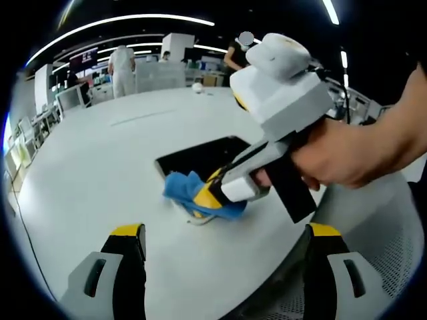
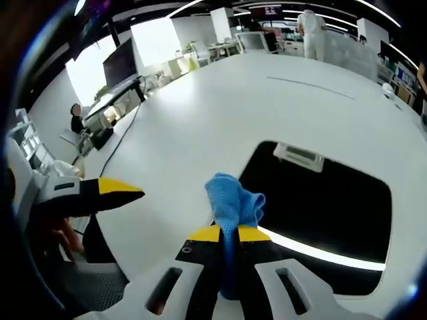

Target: Wipe the mirror surface with the cleaning cloth until all visible marks leave the cleaned area.

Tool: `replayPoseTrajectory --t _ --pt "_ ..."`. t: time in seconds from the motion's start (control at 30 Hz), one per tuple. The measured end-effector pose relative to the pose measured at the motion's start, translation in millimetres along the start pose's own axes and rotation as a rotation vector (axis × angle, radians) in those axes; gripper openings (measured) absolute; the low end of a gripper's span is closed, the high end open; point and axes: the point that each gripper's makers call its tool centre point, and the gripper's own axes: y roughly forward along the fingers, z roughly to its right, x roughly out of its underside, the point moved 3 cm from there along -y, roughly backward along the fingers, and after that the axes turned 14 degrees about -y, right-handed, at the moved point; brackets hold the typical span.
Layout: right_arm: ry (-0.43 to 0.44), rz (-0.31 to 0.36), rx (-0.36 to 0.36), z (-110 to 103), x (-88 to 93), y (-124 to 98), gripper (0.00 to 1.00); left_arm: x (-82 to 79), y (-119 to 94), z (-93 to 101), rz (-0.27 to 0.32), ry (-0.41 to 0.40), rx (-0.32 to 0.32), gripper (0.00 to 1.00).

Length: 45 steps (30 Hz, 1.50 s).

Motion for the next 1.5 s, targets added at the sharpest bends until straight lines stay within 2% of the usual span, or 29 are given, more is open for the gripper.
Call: replayPoseTrajectory --t 0.57,0.77,1.07,1.13,1.5 --pt "-0.026 0.022 -0.053 -7.4 -3.7 2.8 0.01 -0.1 0.3 2.0 -0.001 0.006 0.007 1.00" --pt "-0.069 0.037 -0.068 -8.4 -3.0 2.9 0.02 -0.2 0.5 2.0 -0.001 0.006 0.007 0.99" --pt "-0.092 0.040 -0.130 -5.9 -2.5 2.8 0.02 -0.2 0.5 1.7 0.002 -0.002 0.007 0.99" --pt "-0.124 0.053 -0.154 -4.8 -1.2 1.4 0.01 -0.2 0.6 1.8 0.002 -0.005 0.008 0.99" --pt "-0.309 -0.007 -0.241 -5.3 -2.6 1.5 0.01 -0.8 -0.5 0.5 0.010 -0.013 0.003 0.99"
